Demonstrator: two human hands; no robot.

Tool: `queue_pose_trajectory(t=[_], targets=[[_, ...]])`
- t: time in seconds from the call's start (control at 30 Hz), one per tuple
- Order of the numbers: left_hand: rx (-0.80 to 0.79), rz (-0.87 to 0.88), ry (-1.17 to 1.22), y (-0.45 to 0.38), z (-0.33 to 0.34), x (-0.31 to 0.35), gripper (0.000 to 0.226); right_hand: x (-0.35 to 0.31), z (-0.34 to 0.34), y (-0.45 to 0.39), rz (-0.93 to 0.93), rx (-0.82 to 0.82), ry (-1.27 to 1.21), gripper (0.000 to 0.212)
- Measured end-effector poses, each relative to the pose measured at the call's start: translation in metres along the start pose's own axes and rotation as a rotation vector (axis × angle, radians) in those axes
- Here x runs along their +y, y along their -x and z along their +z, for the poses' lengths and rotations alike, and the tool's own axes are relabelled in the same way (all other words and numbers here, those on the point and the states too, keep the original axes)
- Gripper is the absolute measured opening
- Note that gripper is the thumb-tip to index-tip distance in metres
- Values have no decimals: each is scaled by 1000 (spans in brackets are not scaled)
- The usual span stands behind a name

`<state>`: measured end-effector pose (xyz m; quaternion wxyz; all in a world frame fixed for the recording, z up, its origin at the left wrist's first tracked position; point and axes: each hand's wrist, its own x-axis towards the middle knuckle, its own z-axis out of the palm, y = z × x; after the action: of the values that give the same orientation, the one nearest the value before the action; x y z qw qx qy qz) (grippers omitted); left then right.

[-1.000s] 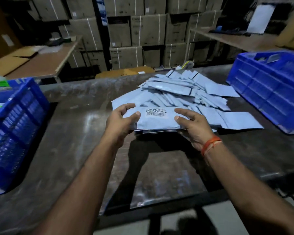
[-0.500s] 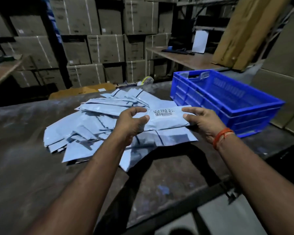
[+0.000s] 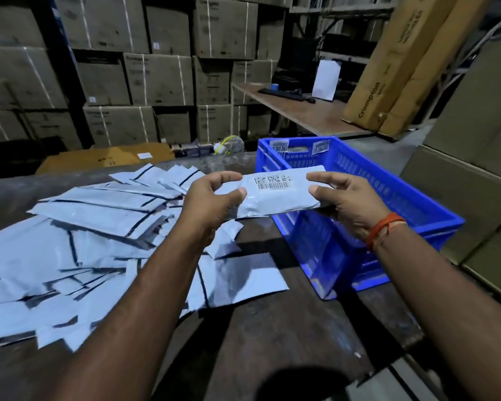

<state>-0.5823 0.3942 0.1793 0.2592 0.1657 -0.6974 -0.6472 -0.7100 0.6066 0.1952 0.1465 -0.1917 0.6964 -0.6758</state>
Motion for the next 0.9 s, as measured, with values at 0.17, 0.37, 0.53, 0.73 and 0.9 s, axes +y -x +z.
queue_pose_trajectory(t=[0.17,0.37,0.53,0.73,0.9], targets=[[-36,32,-75,-32,38,7,28,-7,-45,-39,40,16,64,21],[-56,50,-147,-98,121,19,29,-10,-117,-126,92,71,60,26],[-41,-53,-261,-140,196,15,35,4,-174,-192,188,-5,1,27],[50,-250,-396,-196,249,-12,26,39,-200,-266,325,-37,121,24],[108,-355,-657,-247,262,-44,36,79,-184,-320,282,-133,266,24]])
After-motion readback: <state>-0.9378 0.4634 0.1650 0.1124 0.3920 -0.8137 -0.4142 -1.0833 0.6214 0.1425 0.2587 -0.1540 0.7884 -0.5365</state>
